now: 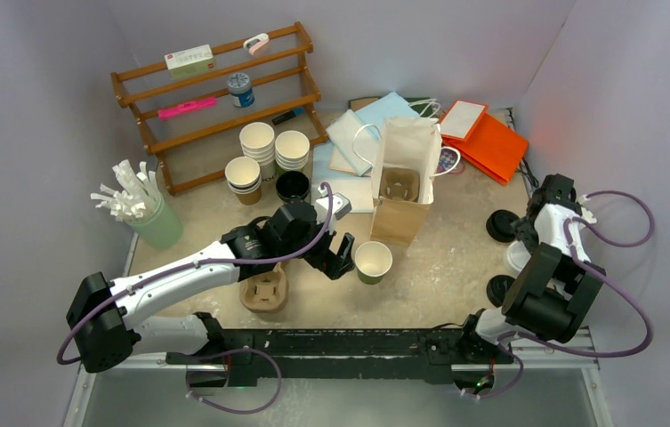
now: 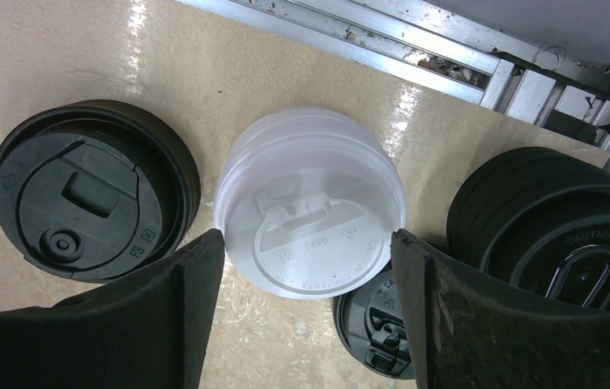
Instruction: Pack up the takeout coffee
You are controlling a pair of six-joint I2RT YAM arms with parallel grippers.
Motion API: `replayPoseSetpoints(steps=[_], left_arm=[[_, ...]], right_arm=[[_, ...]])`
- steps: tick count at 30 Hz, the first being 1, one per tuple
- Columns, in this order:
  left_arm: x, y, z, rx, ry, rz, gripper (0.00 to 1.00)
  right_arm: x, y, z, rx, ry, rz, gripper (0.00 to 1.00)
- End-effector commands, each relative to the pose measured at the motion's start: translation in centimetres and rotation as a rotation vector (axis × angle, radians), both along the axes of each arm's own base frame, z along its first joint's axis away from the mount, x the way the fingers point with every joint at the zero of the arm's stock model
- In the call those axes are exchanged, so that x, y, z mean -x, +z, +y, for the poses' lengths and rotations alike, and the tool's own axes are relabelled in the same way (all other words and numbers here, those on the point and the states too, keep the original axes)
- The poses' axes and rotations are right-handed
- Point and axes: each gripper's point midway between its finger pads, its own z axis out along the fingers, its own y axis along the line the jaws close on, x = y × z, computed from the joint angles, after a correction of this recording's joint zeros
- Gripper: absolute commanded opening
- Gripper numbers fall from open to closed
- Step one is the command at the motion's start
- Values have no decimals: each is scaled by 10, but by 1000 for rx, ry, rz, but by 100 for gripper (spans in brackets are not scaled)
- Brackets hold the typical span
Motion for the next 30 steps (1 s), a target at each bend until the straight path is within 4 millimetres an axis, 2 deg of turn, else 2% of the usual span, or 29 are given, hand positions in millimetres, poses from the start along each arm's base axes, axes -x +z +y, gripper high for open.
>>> replayPoseSetpoints(steps=[1, 4, 8, 16, 23, 30], left_arm=[[-3, 22, -10, 48, -29, -43, 92], [-3, 21, -10, 48, -29, -42, 92], [-3, 21, -10, 49, -30, -41, 92], [-2, 21, -11, 48, -36, -42, 92], [-2, 21, -13, 52, -42, -38, 92], [-2, 22, -13, 54, -45, -39, 93]], right_arm=[[-1, 11, -2, 6, -17, -27, 78], [0, 9, -1, 2, -7, -24, 89], [0, 5, 0, 0, 5, -24, 96], [-6, 1, 4, 3, 52, -84, 98], [-3, -2, 6, 12, 69, -100, 98], [-3, 11, 4, 37, 75, -116, 98]])
